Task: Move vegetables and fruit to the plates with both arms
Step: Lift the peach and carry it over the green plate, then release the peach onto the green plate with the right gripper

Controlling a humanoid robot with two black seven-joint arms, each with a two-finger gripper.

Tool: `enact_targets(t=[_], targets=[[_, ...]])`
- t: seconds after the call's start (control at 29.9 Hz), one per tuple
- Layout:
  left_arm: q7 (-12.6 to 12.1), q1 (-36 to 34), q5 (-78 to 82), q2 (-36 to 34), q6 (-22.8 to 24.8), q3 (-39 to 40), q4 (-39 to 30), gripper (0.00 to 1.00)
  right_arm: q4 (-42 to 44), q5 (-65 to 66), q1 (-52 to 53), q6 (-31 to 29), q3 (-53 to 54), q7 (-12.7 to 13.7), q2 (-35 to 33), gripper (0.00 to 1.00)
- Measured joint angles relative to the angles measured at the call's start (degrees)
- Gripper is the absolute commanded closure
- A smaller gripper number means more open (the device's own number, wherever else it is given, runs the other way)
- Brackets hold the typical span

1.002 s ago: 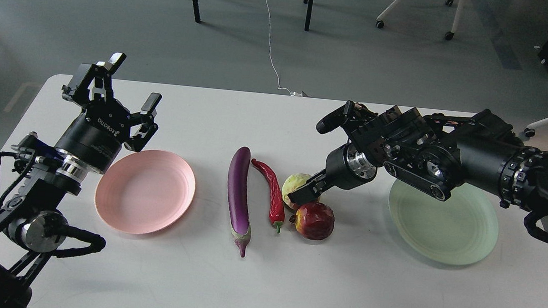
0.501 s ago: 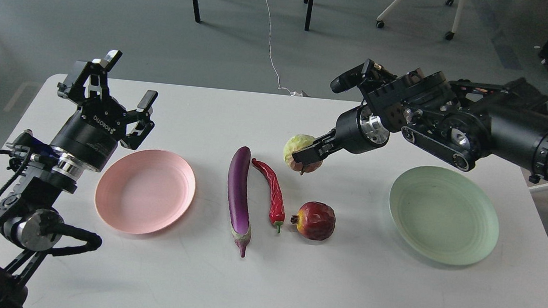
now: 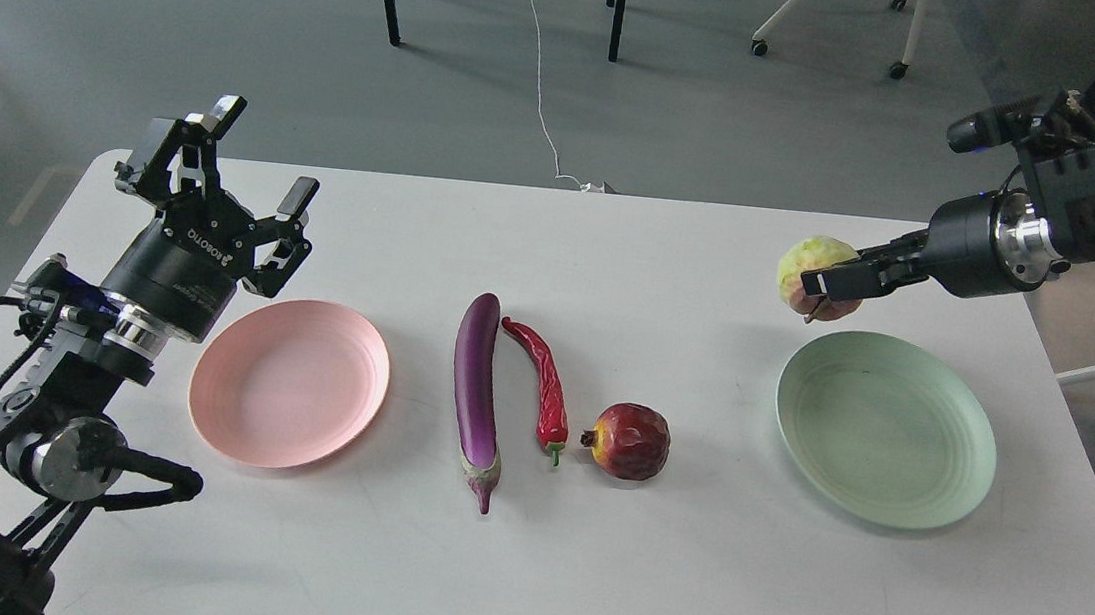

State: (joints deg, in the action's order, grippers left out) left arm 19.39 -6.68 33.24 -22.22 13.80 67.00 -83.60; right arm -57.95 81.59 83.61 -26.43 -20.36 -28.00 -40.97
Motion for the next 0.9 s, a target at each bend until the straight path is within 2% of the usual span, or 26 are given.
enact_targets(t=[0.17,0.4,0.5,0.63,0.9], targets=[[0.0,0.0,0.0,0.1,0.0,-0.3,-0.5,0.02,1.0,3.2,-5.0,3.2,-0.2,0.0,-2.0,0.47],[0.0,0.5,0.0,-0.2,0.0,-0.2,-1.1,0.02,3.7,3.7,-10.3,3.9,-0.2,0.0,-2.2,0.43],[0.0,0.6,0.0,-0.2,0.0,-0.2,-1.4,0.02,4.7,3.8,-11.3,4.3,-0.2,0.0,-2.2,0.35],[0.0,0.7,0.1,-0.1,0.0,-0.1,-1.7,0.02,6.5,3.8,-12.1,4.6,-0.2,0.0,-1.8,0.10],[0.0,0.8,0.1,-0.4,-0.1,-0.1,-2.3,0.02,7.0,3.8,-12.4,5.0,-0.1,0.0,-1.7,0.03]])
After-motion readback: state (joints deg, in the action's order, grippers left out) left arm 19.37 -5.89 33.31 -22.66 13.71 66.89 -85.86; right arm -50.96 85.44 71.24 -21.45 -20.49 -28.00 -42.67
